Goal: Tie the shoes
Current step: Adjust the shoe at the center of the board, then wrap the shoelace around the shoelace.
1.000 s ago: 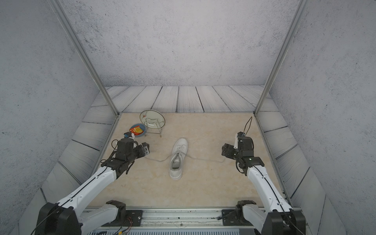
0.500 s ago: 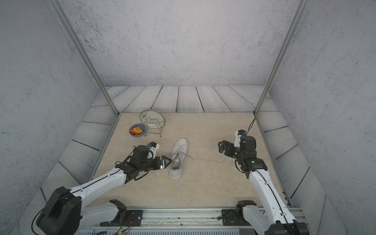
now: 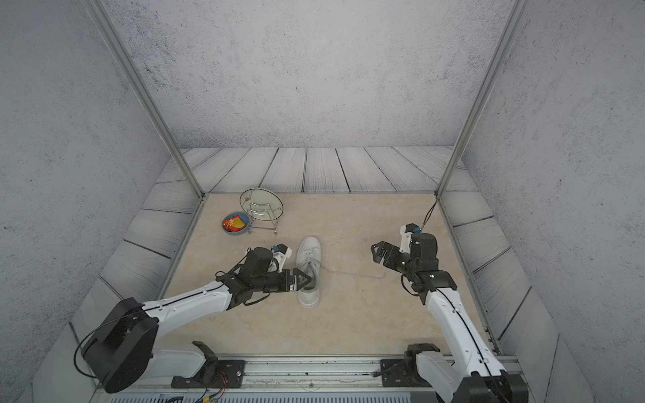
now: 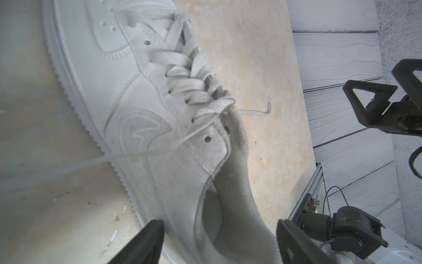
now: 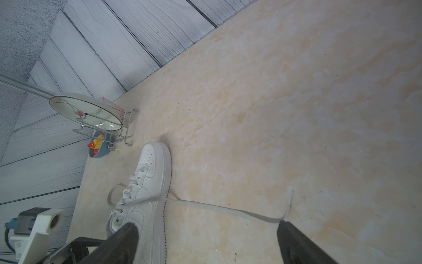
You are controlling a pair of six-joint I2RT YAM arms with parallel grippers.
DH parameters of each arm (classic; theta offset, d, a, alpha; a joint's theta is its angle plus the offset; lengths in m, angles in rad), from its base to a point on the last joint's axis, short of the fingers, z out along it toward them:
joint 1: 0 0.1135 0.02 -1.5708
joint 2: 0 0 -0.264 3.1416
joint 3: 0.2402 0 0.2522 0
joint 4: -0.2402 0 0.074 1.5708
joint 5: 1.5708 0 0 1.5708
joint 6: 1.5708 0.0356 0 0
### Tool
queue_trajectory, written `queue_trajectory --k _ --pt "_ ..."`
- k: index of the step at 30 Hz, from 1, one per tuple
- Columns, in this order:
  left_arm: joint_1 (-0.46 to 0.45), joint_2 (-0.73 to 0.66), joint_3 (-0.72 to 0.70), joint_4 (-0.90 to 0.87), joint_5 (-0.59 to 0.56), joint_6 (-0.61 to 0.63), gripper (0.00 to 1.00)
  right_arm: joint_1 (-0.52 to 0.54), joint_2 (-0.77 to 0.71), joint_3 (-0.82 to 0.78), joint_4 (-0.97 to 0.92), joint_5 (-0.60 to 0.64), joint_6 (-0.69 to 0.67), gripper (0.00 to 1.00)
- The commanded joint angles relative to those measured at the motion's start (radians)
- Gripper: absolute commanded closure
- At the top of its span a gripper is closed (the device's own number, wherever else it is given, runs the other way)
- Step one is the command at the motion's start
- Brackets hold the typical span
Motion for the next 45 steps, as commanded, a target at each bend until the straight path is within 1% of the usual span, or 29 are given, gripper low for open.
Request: queue_trajectory --k 1,3,4,6,8,10,12,14,16,19,21,22,23,24,27,29,32,34,37,39,41,42,45 --pt "-0.004 -0.005 0.029 0.000 -0.022 0.016 0.16 -0.003 0.014 -0.009 0.012 -0.015 0.004 0.00" --pt "-0.002 -0.038 0.043 -0.075 -0.092 0.059 0.16 -0.003 0.013 -0.007 0.006 -0.011 -0.006 0.00" --pt "0.001 -0.066 0.058 -0.145 -0.143 0.091 0.16 -0.003 0.012 -0.006 0.003 -0.010 -0.014 0.00" --pt "0.005 -0.129 0.089 -0.277 -0.266 0.161 0.16 -0.003 0.007 -0.005 -0.003 -0.009 -0.028 0.01" --pt "0.008 -0.195 0.109 -0.386 -0.417 0.249 0.16 -0.003 0.001 -0.007 0.000 -0.006 -0.040 0.01" --pt "0.007 -0.253 0.112 -0.444 -0.551 0.357 0.16 -0.002 -0.004 -0.014 0.016 -0.012 -0.051 0.01" --pt "0.007 -0.284 0.100 -0.441 -0.608 0.481 0.16 -0.002 -0.005 -0.022 0.038 -0.019 -0.059 0.02" --pt "0.007 -0.292 0.073 -0.394 -0.584 0.642 0.16 -0.002 -0.004 -0.027 0.064 -0.024 -0.072 0.02" --pt "0.007 -0.278 0.046 -0.334 -0.534 0.796 0.19 -0.002 -0.002 -0.027 0.077 -0.029 -0.097 0.02" --pt "0.013 -0.204 0.057 -0.293 -0.511 0.947 0.18 -0.003 -0.004 -0.027 0.078 -0.032 -0.146 0.02" --pt "0.030 -0.116 0.117 -0.349 -0.476 1.016 0.18 -0.002 -0.010 -0.028 0.075 -0.027 -0.175 0.02" --pt "0.048 -0.066 0.167 -0.406 -0.450 1.036 0.19 -0.002 -0.015 -0.032 0.081 -0.026 -0.184 0.02" --pt "0.063 -0.020 0.205 -0.444 -0.420 1.061 0.22 -0.002 -0.018 -0.038 0.088 -0.028 -0.194 0.02" --pt "0.068 0.015 0.226 -0.463 -0.403 1.086 0.22 -0.002 -0.022 -0.042 0.093 -0.031 -0.199 0.02" --pt "0.086 0.097 0.247 -0.466 -0.344 1.139 0.23 -0.002 -0.020 -0.043 0.098 -0.039 -0.204 0.02" --pt "0.100 0.138 0.256 -0.455 -0.293 1.158 0.26 -0.003 -0.019 -0.040 0.098 -0.045 -0.211 0.02" --pt "0.104 0.183 0.293 -0.471 -0.265 1.199 0.29 -0.003 -0.022 -0.040 0.103 -0.049 -0.214 0.01" --pt "0.104 0.211 0.314 -0.482 -0.258 1.218 0.30 -0.003 -0.024 -0.042 0.106 -0.053 -0.214 0.01" --pt "0.107 0.259 0.342 -0.503 -0.263 1.247 0.34 -0.002 -0.030 -0.042 0.106 -0.054 -0.217 0.01" --pt "0.108 0.290 0.358 -0.511 -0.287 1.255 0.37 -0.003 -0.032 -0.043 0.106 -0.051 -0.215 0.01" --pt "0.110 0.320 0.378 -0.519 -0.299 1.268 0.43 -0.002 -0.033 -0.044 0.107 -0.051 -0.213 0.01" --pt "0.112 0.336 0.390 -0.523 -0.300 1.274 0.44 -0.003 -0.031 -0.043 0.106 -0.050 -0.213 0.01" --pt "0.112 0.366 0.415 -0.536 -0.289 1.291 0.59 -0.002 -0.030 -0.042 0.104 -0.048 -0.214 0.01"
